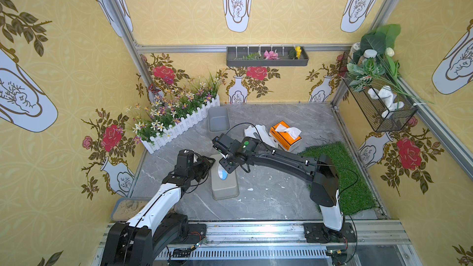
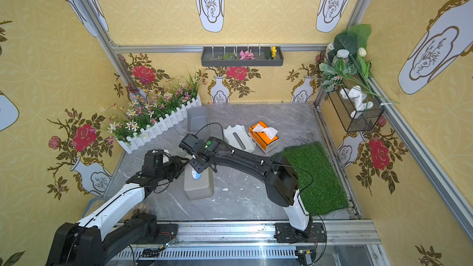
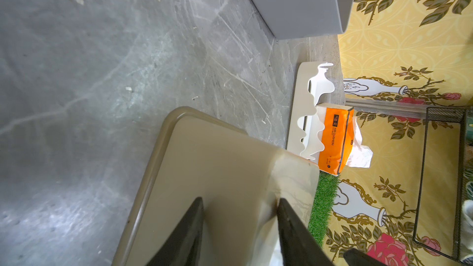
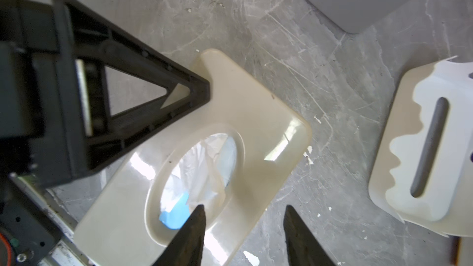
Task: Put the tissue paper into the tissue box
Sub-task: Pull the paper towel from the tissue box.
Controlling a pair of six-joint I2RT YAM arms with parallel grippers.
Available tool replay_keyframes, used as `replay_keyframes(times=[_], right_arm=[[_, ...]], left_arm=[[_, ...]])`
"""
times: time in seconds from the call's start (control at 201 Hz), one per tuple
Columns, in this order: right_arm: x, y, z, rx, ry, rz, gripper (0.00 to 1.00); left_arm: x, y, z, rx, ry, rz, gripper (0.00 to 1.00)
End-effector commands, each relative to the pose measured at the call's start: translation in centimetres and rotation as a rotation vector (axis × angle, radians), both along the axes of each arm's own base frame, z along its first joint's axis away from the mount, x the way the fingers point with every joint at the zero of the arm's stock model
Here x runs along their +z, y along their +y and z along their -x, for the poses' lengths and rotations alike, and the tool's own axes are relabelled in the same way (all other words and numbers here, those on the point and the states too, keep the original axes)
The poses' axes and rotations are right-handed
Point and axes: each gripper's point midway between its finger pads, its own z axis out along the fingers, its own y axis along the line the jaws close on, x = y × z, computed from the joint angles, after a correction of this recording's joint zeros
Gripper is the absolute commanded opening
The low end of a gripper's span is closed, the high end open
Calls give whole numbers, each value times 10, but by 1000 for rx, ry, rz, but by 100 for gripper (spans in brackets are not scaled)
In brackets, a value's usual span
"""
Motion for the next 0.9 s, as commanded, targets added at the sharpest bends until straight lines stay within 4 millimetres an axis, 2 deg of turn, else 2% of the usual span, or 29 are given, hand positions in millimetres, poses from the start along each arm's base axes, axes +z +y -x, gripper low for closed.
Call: replay_keyframes(times=[0.0,0.149,0.329,0.528,0.632,0.787,0.891], right_arm=[[-8,10,2,3,41,-22,51],[-6,17,5,13,57,-60,51],[-20,18,9,-3,107,-46,50],[-26,20,8,-22,124,-40,47],[-29,20,6,-30,129,-35,37],[-30,23,7,-29,136,-42,11],[-23,24,7,-29,106,-49,1]], left_arm=[[-23,6,19,10,115,-36,48],[-23,6,19,12,119,-35,48],[-23,6,19,12,119,-35,48],[-24,6,20,13,121,-34,48],[-24,6,20,12,121,-35,48],[-25,6,21,12,122,-34,48],[-25,6,21,14,123,-37,48]])
